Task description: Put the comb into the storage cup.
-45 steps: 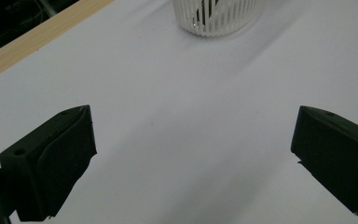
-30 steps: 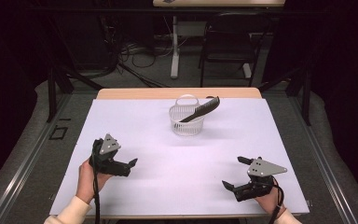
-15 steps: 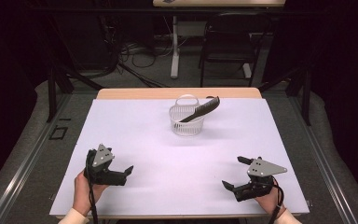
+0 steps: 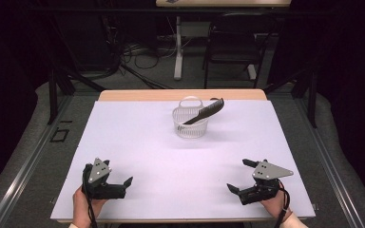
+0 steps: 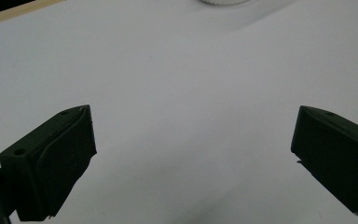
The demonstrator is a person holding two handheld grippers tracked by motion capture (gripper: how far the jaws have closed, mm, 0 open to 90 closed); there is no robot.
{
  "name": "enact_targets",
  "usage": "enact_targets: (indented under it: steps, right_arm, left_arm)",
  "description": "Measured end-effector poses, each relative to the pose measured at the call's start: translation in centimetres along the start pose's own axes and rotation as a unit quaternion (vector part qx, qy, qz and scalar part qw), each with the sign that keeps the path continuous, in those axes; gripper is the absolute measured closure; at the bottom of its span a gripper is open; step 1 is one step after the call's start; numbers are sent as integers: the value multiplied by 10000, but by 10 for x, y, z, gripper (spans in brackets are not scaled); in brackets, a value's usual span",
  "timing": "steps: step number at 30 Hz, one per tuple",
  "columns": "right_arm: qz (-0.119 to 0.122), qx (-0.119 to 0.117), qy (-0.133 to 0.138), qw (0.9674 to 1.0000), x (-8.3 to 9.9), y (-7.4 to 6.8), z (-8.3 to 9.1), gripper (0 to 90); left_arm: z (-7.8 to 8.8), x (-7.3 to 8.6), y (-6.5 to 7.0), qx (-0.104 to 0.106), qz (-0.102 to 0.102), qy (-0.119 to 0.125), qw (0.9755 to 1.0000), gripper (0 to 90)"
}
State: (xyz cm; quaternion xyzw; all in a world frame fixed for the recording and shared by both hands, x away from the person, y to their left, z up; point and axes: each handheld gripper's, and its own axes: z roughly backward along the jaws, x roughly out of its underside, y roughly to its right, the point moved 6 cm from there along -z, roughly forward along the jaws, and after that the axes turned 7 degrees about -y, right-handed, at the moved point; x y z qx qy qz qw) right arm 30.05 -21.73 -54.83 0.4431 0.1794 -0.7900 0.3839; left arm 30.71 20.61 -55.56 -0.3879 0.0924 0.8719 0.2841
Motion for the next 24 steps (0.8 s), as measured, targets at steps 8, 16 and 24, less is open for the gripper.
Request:
enact_targets:
  steps: [8,16,24]
  right_arm:
    - [-5,-8,-22,10000,1,0,0,0]
    - [12,-28,-22,10000,2,0,0,0]
    - [10,-23,-27,10000,3,1,0,0]
  left_arm:
    - [1,6,-1,-38,-9,128,9999,0]
    - [-1,10,0,-107,-158,123,9997,0]
    - [-3,11,-1,17,-164,70,9998,0]
